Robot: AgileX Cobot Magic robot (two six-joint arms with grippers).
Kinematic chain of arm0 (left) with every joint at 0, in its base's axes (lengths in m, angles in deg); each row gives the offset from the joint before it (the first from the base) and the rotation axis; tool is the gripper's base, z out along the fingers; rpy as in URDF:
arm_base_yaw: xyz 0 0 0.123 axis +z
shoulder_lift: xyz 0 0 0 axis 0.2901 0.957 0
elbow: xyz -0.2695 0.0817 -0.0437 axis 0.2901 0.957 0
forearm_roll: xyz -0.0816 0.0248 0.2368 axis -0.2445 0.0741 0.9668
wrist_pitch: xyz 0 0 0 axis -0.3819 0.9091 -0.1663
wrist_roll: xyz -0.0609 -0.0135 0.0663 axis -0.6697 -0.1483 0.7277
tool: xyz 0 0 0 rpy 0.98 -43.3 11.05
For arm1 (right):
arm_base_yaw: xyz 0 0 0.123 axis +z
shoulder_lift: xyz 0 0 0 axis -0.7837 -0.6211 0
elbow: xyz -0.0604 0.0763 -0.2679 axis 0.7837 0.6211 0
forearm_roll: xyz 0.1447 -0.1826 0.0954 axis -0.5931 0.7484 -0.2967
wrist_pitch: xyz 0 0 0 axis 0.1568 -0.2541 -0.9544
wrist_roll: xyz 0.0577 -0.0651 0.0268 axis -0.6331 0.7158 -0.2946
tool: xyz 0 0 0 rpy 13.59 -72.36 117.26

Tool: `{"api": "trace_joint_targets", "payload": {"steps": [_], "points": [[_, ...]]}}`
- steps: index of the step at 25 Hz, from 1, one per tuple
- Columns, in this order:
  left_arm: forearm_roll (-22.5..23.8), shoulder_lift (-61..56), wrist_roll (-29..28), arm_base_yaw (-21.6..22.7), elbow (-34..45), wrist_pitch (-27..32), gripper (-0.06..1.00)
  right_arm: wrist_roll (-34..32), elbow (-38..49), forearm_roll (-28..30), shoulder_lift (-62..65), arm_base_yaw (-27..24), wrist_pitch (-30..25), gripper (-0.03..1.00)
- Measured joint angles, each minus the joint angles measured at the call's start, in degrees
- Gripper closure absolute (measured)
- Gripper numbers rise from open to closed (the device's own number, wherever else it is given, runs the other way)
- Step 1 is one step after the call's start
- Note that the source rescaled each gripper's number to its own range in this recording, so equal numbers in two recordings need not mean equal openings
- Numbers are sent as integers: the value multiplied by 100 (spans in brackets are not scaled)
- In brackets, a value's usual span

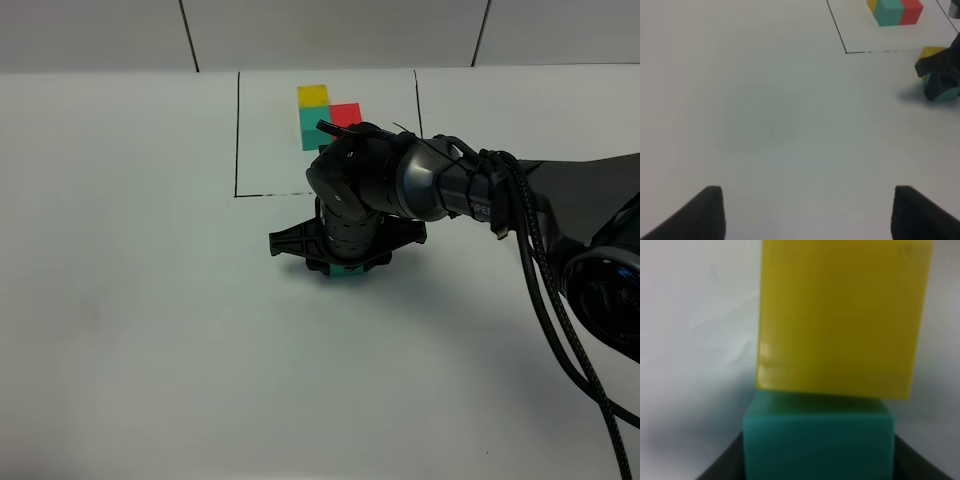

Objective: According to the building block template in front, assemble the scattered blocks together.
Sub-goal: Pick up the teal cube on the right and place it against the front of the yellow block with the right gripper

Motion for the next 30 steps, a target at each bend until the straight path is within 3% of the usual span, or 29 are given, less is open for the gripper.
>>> {"api": "trace_joint_targets", "payload": {"steps": [30], "points": [[0, 0, 0, 0, 0, 0, 35, -189, 0, 249, -15, 0, 153, 96]]}}
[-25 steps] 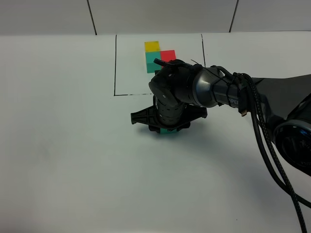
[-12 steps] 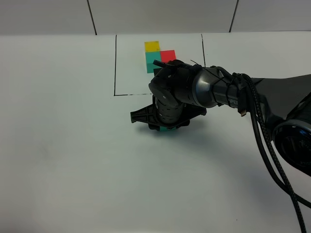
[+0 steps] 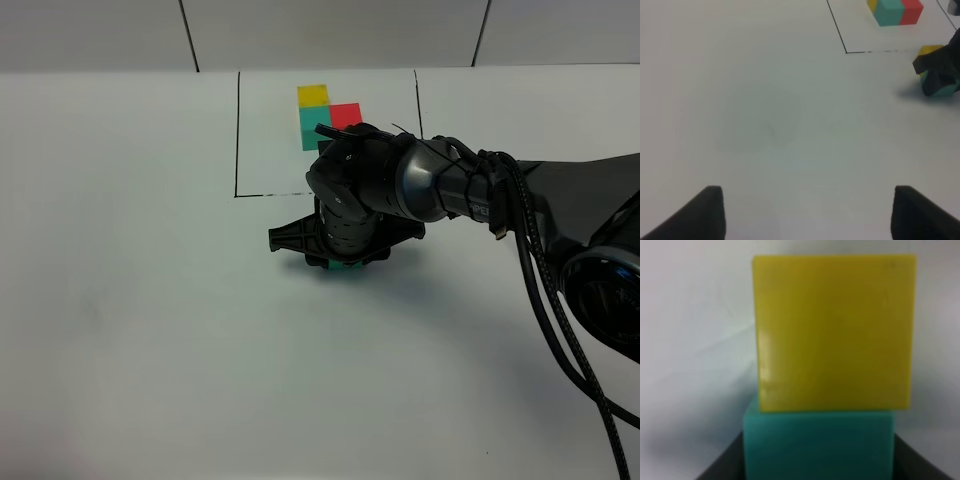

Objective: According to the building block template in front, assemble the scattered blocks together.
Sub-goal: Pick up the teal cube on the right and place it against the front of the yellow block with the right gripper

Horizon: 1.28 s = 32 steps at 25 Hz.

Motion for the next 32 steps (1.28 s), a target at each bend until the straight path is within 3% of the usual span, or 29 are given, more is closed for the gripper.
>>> {"api": "trace_joint_targets", "payload": {"steps": [13, 32], "points": [[0, 0, 0, 0, 0, 0, 35, -361, 0, 32, 0, 0, -10, 96], [0, 0, 0, 0, 0, 0, 34, -303, -6, -31, 31, -5, -21, 96]]}}
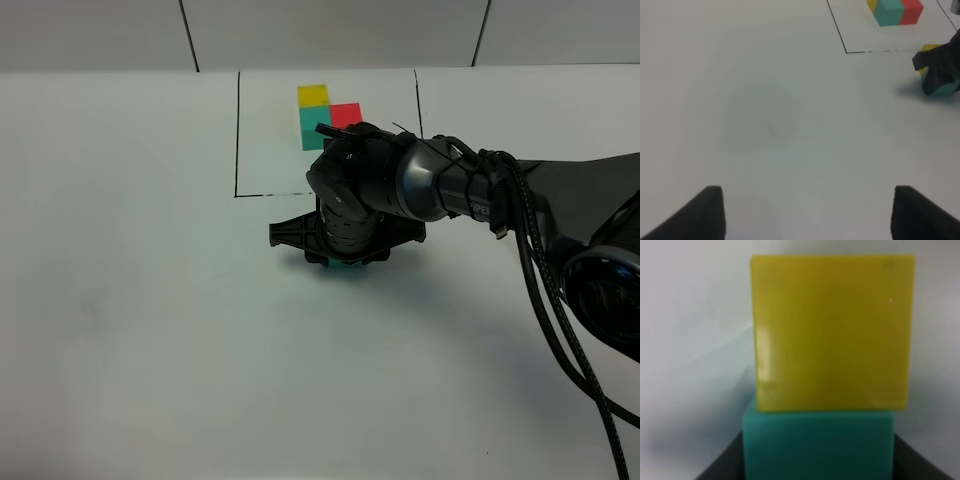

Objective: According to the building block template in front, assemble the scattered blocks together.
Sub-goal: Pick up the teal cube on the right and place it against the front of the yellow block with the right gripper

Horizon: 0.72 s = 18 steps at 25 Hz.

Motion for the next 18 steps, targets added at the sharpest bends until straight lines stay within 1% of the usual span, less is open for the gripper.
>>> {"api": "trace_joint_targets", "payload": {"steps": [11, 13, 14, 16, 18], "points": [[0, 0, 0, 0, 0, 0, 35, 142, 0, -53, 6, -6, 0, 96], [0, 0, 0, 0, 0, 0, 35, 190, 0, -73, 6, -6, 0, 94], [0, 0, 0, 0, 0, 0, 35, 195, 0, -77, 6, -6, 0, 91], [0, 0, 0, 0, 0, 0, 35, 218, 0, -88, 10, -6, 0, 82], [0, 0, 0, 0, 0, 0, 35, 252, 0, -100, 12, -6, -13, 67]]}}
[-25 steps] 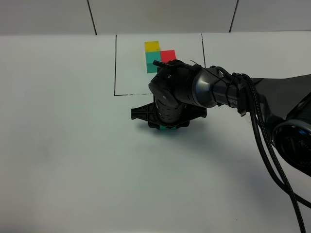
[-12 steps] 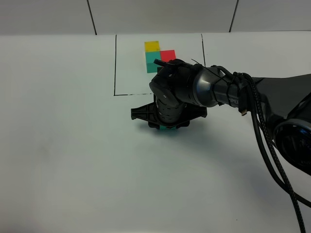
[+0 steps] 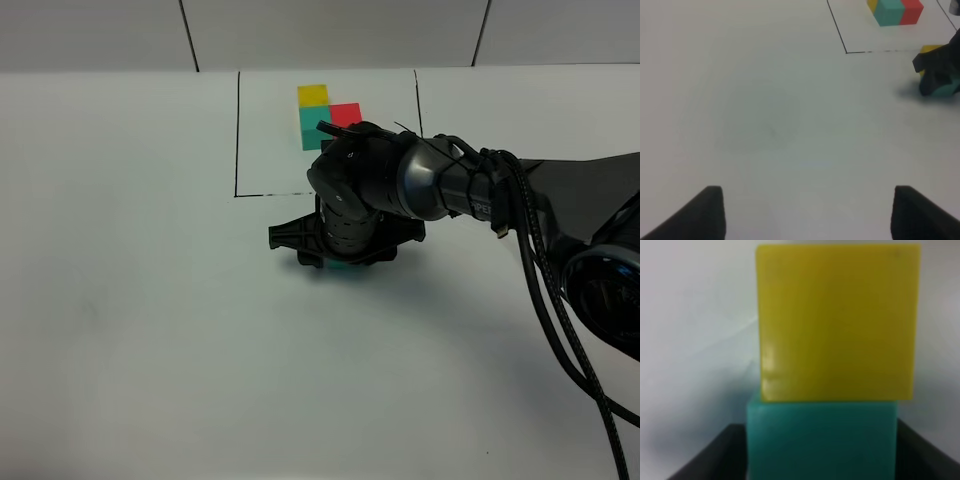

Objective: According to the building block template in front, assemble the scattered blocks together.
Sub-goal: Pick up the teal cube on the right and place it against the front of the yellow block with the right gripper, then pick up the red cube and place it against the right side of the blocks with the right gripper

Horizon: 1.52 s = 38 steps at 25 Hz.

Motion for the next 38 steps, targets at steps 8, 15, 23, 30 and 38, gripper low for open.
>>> {"api": "trace_joint_targets", "payload": {"steps": [8, 15, 23, 30, 38], "points": [[0, 0, 0, 0, 0, 0, 34, 239, 23, 17, 51, -6, -58, 5], [0, 0, 0, 0, 0, 0, 34, 817, 70, -85, 572, -6, -228, -3], [0, 0, 0, 0, 0, 0, 34, 1854, 437, -41, 1438, -6, -918, -3], [0, 0, 0, 0, 0, 0, 35, 1931, 2534, 344, 2867, -415, -444, -3], [0, 0, 0, 0, 0, 0, 35, 2184, 4081, 722, 4415, -1446, -318, -3]]}}
